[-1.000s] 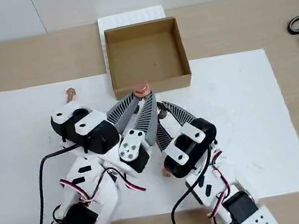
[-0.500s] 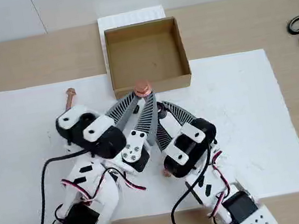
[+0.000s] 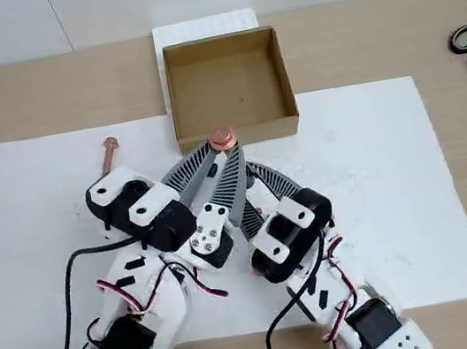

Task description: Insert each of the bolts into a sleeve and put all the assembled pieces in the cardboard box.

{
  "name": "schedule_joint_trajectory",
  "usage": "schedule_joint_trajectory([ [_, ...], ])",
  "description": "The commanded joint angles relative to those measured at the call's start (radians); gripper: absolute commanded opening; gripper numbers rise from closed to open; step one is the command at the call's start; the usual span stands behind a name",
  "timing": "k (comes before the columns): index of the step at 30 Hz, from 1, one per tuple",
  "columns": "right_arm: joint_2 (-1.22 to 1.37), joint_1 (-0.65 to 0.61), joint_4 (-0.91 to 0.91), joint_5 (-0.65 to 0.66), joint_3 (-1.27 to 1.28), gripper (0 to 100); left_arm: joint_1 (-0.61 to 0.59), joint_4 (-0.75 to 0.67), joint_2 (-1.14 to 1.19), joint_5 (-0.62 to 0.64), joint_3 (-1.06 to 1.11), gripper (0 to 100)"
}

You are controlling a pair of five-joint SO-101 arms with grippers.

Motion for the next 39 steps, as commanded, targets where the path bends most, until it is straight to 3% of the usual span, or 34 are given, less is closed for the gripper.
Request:
schedule_joint_trajectory([
  [1,-0.025,-0.004,-0.025,0.012,0.006,0.5,0.006,-0.026,0.002,-0.003,0.002,1],
  [9,-0.025,0.062,-0.027,0.006,0.006,0.5,0.000,-0.026,-0.002,-0.003,-0.001,1],
  [32,-0.025,0.015,-0.019,0.009,-0.052,0.5,0.009,-0.011,0.002,-0.003,0.079,1],
  [39,-0.025,0.018,-0.019,0.009,-0.052,0.5,0.074,0.037,0.002,-0.003,0.127,1],
])
